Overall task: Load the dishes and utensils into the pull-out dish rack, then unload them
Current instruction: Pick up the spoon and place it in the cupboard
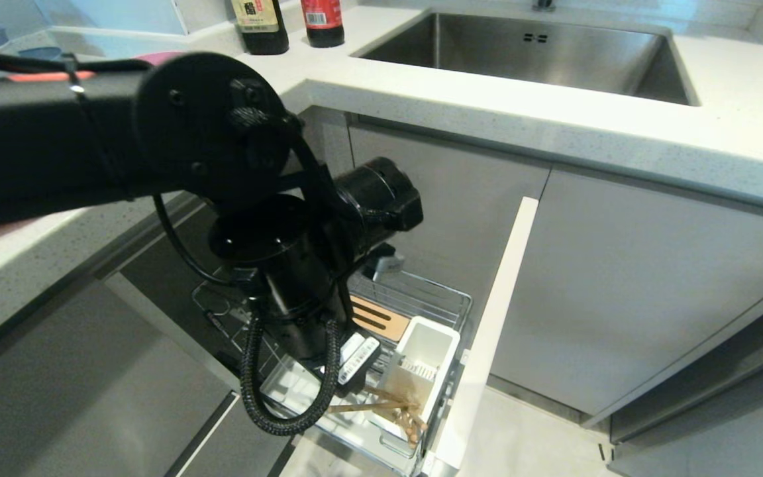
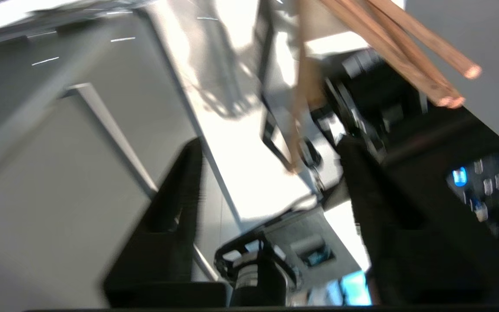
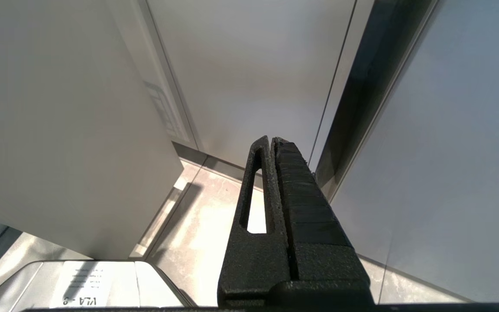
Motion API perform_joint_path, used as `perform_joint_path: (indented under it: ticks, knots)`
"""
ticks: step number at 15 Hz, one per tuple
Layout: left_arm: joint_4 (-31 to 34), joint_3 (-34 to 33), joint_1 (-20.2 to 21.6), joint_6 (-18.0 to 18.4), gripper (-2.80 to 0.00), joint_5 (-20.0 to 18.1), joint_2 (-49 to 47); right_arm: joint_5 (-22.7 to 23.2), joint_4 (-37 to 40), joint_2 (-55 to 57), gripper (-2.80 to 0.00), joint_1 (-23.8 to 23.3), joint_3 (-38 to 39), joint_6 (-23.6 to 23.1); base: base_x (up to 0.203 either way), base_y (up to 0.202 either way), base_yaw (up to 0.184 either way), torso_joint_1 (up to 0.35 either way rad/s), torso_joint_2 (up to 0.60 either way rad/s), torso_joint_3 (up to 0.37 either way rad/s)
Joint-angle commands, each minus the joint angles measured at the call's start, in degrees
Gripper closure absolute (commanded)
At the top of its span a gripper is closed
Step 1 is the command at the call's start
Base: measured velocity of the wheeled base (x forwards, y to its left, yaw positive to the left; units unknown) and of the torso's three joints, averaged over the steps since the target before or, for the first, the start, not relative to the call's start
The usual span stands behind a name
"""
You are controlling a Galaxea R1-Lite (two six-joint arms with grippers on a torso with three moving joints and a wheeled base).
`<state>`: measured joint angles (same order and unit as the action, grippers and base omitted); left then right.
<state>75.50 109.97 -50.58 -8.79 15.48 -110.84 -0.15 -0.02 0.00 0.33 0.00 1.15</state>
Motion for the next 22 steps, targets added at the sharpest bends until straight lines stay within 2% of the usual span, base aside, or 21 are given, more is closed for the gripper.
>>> perform_joint_path:
  ticks: [1, 5, 7, 8, 10, 13, 15, 17, 20, 22]
  knots:
    - [-0.14, -0.02, -0.17, -2.23, 0.0, 2.35, 4.01, 0.0, -0.06, 0.0, 0.0, 0.02, 0.09, 0.0, 0.0, 0.0, 0.0, 0.0, 0.0, 0.0]
    - [-6.67, -0.02, -0.92, -9.93, 0.0, 10.11, 12.37, 0.05, -0.06, 0.0, 0.0, 0.02, 0.09, 0.0, 0.0, 0.0, 0.0, 0.0, 0.0, 0.0]
    - [-13.99, -0.02, -0.91, -11.96, 0.0, 17.73, 16.84, -0.02, -0.04, 0.0, 0.0, 0.02, 0.09, 0.0, 0.0, 0.0, 0.0, 0.0, 0.0, 0.0]
    - [-16.68, -0.02, -0.78, -12.22, 0.0, 19.87, 18.16, -0.02, -0.06, 0.0, 0.0, 0.02, 0.09, 0.0, 0.0, 0.0, 0.0, 0.0, 0.0, 0.0]
    - [-26.23, 0.05, 0.61, -11.45, 0.0, 21.77, 22.3, 0.02, -0.05, 0.0, 0.0, 0.02, 0.09, 0.0, 0.0, 0.0, 0.0, 0.0, 0.0, 0.0]
    - [-37.05, 0.01, 6.27, -5.89, 0.0, 21.77, 27.5, -0.02, -0.06, 0.0, 0.0, 0.02, 0.09, 0.0, 0.0, 0.0, 0.0, 0.0, 0.0, 0.0]
    - [-41.34, 0.12, 13.42, -0.46, 0.0, 20.12, 31.07, -0.02, -0.06, 0.0, 0.0, 0.02, 0.09, 0.0, 0.0, 0.0, 0.0, 0.0, 0.0, 0.0]
    - [-43.14, 0.14, 23.03, 4.02, 0.0, 16.14, 34.93, -0.02, -0.06, 0.0, 0.0, 0.02, 0.09, 0.0, 0.0, 0.0, 0.0, 0.0, 0.0, 0.0]
    - [-43.04, -0.24, 41.38, 7.72, 0.0, 5.89, 40.68, -0.02, -0.06, 0.0, 0.0, 0.02, 0.09, 0.0, 0.0, 0.0, 0.0, 0.0, 0.0, 0.0]
    - [-39.21, -1.35, 53.18, 8.8, 0.0, -2.16, 44.77, -0.02, -0.03, 0.0, 0.0, 0.04, 0.09, 0.0, 0.0, 0.0, 0.0, 0.0, 0.0, 0.0]
